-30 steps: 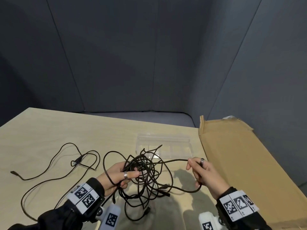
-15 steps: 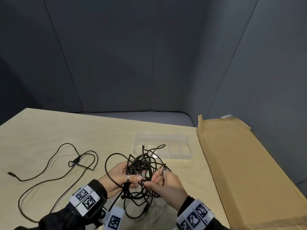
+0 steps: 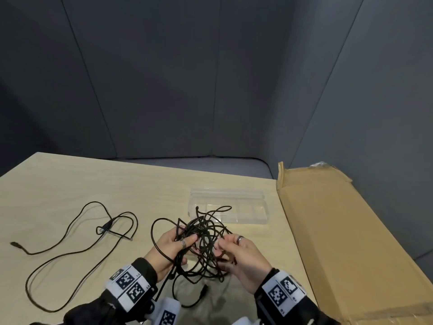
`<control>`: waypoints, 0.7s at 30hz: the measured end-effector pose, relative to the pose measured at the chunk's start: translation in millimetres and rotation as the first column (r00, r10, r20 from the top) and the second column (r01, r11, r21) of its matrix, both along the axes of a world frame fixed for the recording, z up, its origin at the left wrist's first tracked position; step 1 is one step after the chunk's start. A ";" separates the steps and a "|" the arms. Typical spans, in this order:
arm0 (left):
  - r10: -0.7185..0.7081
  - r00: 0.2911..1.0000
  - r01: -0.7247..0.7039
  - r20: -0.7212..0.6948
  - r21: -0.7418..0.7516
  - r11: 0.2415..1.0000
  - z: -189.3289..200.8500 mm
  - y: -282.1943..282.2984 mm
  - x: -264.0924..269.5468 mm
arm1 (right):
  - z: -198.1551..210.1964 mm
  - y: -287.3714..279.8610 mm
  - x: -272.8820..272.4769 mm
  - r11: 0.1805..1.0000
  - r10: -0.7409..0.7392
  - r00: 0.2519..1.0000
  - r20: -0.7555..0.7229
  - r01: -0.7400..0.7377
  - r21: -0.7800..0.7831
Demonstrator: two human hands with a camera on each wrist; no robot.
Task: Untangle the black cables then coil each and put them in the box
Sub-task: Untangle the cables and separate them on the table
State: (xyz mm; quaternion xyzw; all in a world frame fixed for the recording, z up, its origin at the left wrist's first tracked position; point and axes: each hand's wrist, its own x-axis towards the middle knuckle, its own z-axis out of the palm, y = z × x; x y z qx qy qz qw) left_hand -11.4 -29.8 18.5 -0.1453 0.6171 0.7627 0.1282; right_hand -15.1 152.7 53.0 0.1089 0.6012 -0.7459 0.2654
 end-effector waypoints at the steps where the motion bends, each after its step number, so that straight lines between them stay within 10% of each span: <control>1: 0.010 1.000 -0.010 -0.012 -0.012 1.000 -0.3 -2.6 -0.2 | 3.3 4.7 -0.4 1.000 -0.003 1.000 -0.016 0.003 -0.012; 6: -0.070 0.991 0.052 -0.118 -0.148 0.988 4.7 -15.7 4.7 | 14.4 27.3 3.2 0.963 -0.087 0.996 0.005 0.086 -0.254; 15: -0.048 0.974 -0.001 -0.223 -0.214 0.977 9.5 -18.4 5.0 | 25.7 54.7 3.5 0.993 0.095 0.966 -0.242 -0.110 -0.050; 21: 0.032 0.980 -0.060 -0.197 -0.139 0.989 9.6 -34.6 -2.4 | 31.6 69.5 -5.9 0.892 -0.122 0.991 -0.060 0.083 -0.444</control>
